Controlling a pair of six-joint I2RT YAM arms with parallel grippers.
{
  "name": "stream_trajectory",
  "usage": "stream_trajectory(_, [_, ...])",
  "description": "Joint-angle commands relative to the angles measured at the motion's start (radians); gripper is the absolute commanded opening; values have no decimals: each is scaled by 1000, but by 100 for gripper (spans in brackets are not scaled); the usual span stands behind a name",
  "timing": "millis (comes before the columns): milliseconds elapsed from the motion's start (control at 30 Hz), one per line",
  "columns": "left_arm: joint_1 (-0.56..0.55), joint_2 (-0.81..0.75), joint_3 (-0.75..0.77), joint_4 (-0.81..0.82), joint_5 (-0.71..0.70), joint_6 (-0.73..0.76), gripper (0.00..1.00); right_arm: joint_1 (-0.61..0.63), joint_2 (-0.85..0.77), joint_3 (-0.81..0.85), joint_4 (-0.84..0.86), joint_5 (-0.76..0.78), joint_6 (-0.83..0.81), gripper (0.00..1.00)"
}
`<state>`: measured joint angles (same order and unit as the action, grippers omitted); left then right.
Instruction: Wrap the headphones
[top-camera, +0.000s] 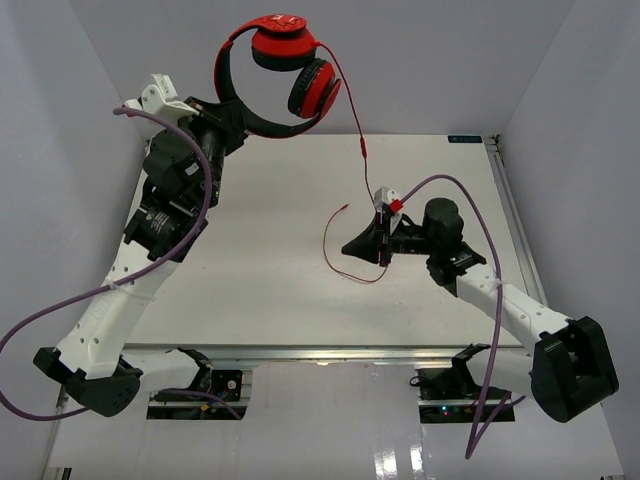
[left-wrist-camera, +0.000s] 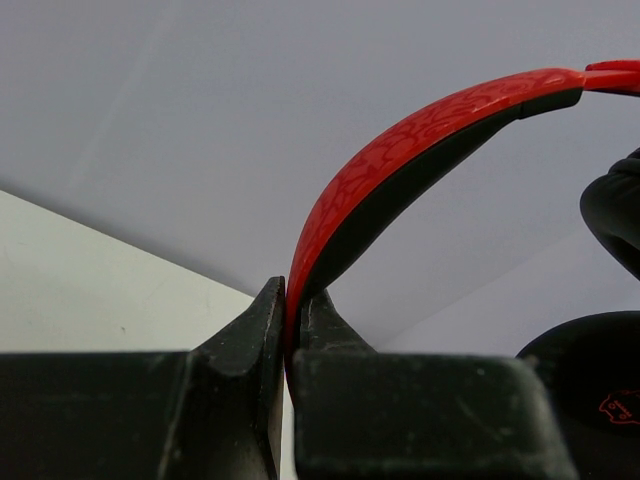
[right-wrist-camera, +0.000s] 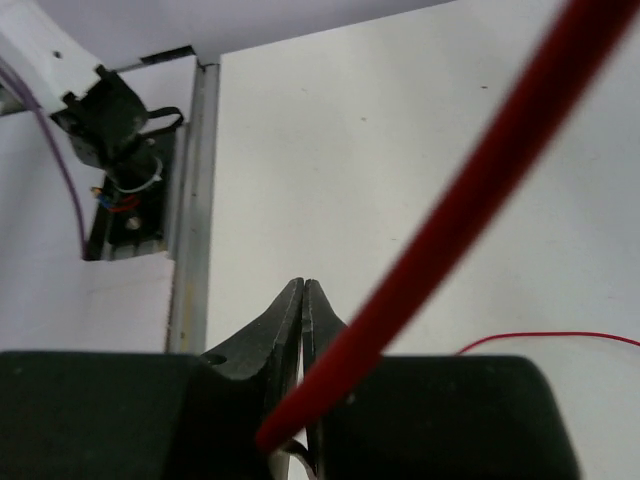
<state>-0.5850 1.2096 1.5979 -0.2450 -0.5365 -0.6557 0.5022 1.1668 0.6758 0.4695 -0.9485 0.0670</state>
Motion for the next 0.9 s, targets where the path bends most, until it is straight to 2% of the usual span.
stream_trajectory(0, [1, -55, -39, 125, -119, 92, 0, -7, -39, 160, -418, 272, -326, 8])
stream_trajectory(100, [1, -9, -41, 131, -166, 242, 0, -7, -34, 263, -676, 425, -474, 8])
stream_trajectory(233, [3, 99, -49, 147, -218, 471, 0, 0, -38, 371, -914, 711, -686, 8])
stream_trajectory(300, [5, 154, -56, 125, -214, 537, 0, 5, -64, 394, -971, 829, -790, 8])
stream_trajectory(367, [8, 183, -85, 134, -200, 587, 0, 6, -106, 386, -980, 1009, -880, 8])
stream_trajectory(433, [13, 198, -142, 153, -178, 638, 0, 6, -148, 362, -965, 1114, -976, 8])
stream_trajectory(533, [37, 228, -194, 126, -119, 700, 0, 6, -212, 362, -945, 1163, -1058, 8])
stream_trajectory(667, [73, 256, -260, 56, 16, 725, 0, 7, -250, 450, -946, 1133, -1133, 8])
stream_trajectory(767, [79, 272, -310, 34, 137, 741, 0, 6, -240, 547, -967, 1042, -1160, 8])
stream_trajectory(867, [79, 281, -354, 36, 299, 713, 0, 14, -206, 655, -1001, 878, -1137, 8])
